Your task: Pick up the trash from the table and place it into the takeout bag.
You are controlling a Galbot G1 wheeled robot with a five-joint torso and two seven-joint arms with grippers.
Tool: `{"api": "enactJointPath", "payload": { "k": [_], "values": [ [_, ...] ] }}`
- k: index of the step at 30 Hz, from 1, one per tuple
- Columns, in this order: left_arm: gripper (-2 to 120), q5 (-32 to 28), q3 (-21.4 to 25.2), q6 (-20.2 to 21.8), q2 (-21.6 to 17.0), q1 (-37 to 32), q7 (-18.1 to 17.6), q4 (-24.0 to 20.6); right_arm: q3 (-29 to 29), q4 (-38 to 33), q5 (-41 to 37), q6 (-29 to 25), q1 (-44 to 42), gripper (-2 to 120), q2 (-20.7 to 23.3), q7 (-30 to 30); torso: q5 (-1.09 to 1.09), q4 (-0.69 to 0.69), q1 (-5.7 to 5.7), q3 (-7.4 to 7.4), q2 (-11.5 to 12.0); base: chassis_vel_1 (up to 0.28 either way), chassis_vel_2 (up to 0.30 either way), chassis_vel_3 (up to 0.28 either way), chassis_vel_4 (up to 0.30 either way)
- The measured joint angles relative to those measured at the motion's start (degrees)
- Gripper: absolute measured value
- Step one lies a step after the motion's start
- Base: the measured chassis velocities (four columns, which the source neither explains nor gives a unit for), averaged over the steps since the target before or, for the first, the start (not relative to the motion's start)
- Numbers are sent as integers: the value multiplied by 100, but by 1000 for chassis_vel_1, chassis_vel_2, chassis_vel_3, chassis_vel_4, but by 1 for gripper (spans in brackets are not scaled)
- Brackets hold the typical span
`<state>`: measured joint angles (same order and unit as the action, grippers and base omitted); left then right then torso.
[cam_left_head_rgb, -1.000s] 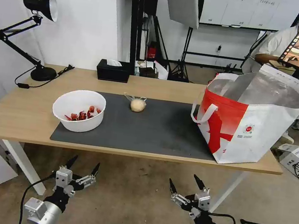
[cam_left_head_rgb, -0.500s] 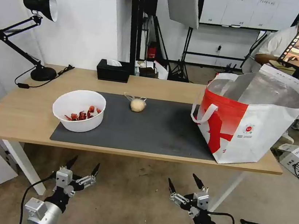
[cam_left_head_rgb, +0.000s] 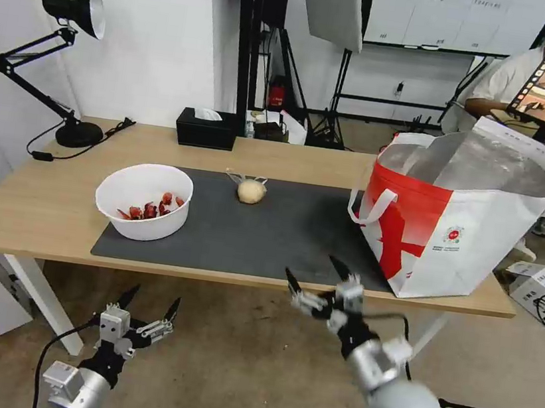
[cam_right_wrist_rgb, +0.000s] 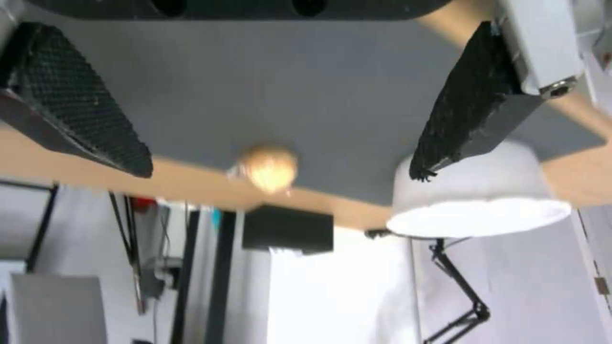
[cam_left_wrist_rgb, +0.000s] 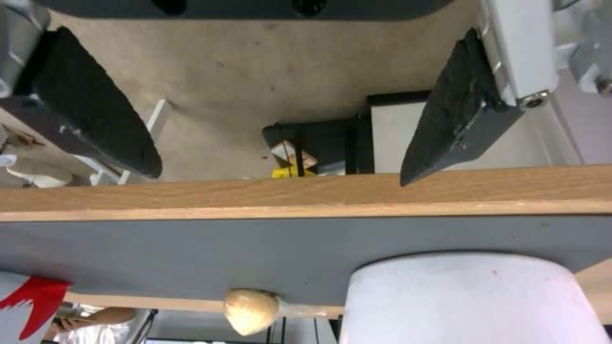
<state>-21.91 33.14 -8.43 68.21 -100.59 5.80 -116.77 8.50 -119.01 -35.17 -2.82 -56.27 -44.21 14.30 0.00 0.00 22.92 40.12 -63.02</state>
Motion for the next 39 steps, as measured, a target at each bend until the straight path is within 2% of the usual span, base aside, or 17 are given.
{"api": "enactJointPath", "payload": {
  "k": [2, 3, 6, 7, 10, 11, 13, 14, 17, 19, 20, 21, 25, 26, 29, 39],
  "values": [
    [100, 0, 5, 2, 5, 0, -3, 1, 501, 232, -277, 223, 907, 100, -6, 109, 0, 0, 0, 0, 0, 0, 0, 0, 0],
    [100, 0, 5, 2, 5, 0, -3, 1, 501, 232, -277, 223, 907, 100, -6, 109, 0, 0, 0, 0, 0, 0, 0, 0, 0],
    [100, -1, 5, 4, -4, -1, -5, 27, 1281, 767, -642, 519, 2379, 100, -270, 359, 0, 0, 0, 0, 0, 0, 0, 0, 0],
    [100, -1, 5, 4, -4, -1, -5, 27, 1281, 767, -642, 519, 2379, 100, -270, 359, 0, 0, 0, 0, 0, 0, 0, 0, 0],
    [100, -5, 7, 6, -9, 13, -10, 52, 1947, 1395, -1153, 834, 3443, 100, -752, 674, -2, 1, 1, 1, 0, 0, 0, 0, 0],
    [100, -5, 7, 6, -9, 13, -10, 52, 1947, 1395, -1153, 834, 3443, 100, -752, 674, -2, 1, 1, 1, 0, 0, 0, 0, 0],
    [100, -8, 5, 6, -8, 16, -5, 76, 2241, 1982, -1582, 950, 3964, 100, -1167, 734, -2, 1, 0, 0, 0, 0, 0, 0, 0],
    [100, -8, 5, 6, -8, 16, -5, 76, 2241, 1982, -1582, 950, 3964, 100, -1167, 734, -2, 1, 0, 0, 0, 0, 0, 0, 0],
    [100, -10, 0, -13, -15, 12, 14, 118, 2549, 2899, -2005, 1034, 4490, 100, -1804, 801, -1, 2, 1, 0, 1, 0, 0, 0, 0],
    [100, -12, 1, -20, -18, 12, 16, 124, 2587, 3065, -2035, 1051, 4559, 100, -1908, 817, -2, 2, 1, 0, 0, 0, 0, 0, 0],
    [100, -30, 9, -33, -28, 20, 17, 137, 2648, 3462, -2066, 1083, 4686, 100, -2155, 831, -2, 1, 0, 0, 0, 0, 0, 0, 0],
    [100, -30, 9, -33, -28, 20, 17, 137, 2648, 3462, -2066, 1083, 4686, 100, -2155, 831, -2, 1, 0, 0, 0, 0, 0, 0, 0],
    [100, -51, 17, -44, -45, 43, 22, 161, 2617, 4456, -2091, 1298, 4868, 100, -2678, 865, -1, 0, 0, 0, 1, 0, 0, 0, 0],
    [100, -51, 17, -44, -45, 43, 22, 161, 2617, 4456, -2091, 1298, 4868, 100, -2678, 865, -1, 0, 0, 0, 1, 0, 0, 0, 0],
    [100, -55, 1, -55, -42, 69, 26, 184, 2524, 5124, -1962, 1457, 4926, 100, -2992, 698, -1, 0, 0, -1, 0, 0, 0, 0, 0],
    [100, -79, -13, -65, -68, 99, 30, 201, 2410, 6028, -1762, 1679, 4909, 100, -3444, 169, -1, -1, 0, -1, 0, 0, 0, 0, 0]
  ]
}}
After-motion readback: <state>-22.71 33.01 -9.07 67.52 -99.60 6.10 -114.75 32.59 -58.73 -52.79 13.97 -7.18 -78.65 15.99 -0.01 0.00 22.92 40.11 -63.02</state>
